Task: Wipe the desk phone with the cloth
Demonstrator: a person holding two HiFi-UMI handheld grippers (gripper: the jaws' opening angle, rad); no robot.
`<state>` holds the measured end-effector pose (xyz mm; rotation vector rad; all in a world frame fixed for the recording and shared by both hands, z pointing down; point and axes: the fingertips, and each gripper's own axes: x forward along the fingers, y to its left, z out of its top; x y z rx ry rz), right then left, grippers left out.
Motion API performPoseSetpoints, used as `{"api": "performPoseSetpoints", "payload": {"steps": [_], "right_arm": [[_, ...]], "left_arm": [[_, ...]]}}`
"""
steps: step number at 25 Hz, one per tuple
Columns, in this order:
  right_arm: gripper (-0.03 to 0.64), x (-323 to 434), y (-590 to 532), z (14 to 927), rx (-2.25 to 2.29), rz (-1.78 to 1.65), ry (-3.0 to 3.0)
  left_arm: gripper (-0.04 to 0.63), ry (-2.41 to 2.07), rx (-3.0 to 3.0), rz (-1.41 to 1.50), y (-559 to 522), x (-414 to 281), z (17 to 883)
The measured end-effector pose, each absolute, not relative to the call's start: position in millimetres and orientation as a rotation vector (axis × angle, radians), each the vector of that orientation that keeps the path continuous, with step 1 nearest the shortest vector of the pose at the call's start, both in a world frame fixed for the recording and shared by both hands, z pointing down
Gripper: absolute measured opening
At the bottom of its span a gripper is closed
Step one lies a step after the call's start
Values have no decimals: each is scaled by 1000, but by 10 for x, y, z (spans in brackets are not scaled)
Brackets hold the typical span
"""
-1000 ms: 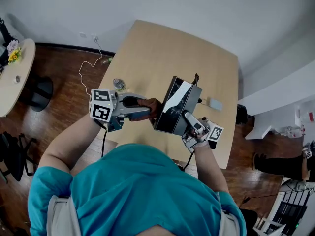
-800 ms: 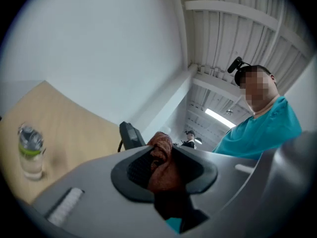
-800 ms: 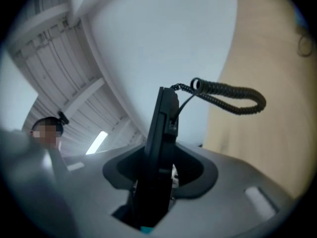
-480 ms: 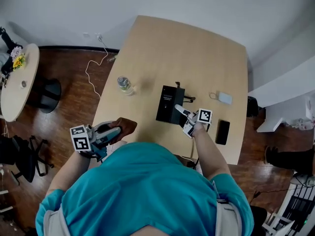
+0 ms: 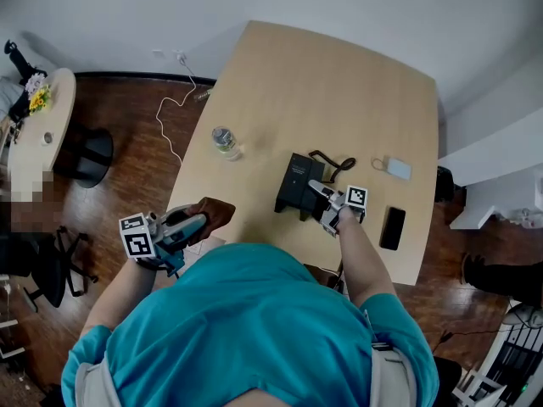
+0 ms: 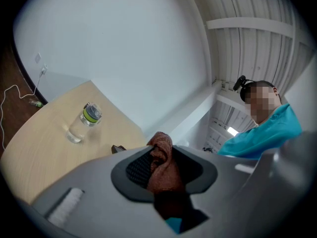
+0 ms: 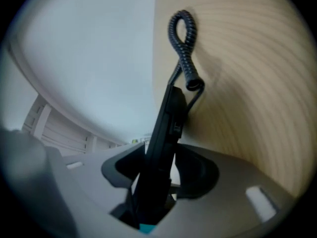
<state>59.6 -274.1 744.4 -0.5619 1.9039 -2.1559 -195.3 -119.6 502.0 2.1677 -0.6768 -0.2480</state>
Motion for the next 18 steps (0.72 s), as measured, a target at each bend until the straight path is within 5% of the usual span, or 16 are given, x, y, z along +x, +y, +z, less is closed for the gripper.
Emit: {"api": "performPoseSetpoints", "payload": {"steps": [14, 18], "right_arm": [[224, 1427, -2557, 6920, -877, -1811, 2142], [137, 1342, -1819, 6348, -846, -1656, 2262]], "left_arm": [[121, -617, 2218, -271, -1489, -1997, 4927], [121, -478, 2259, -242, -1482, -1974, 4939]]}}
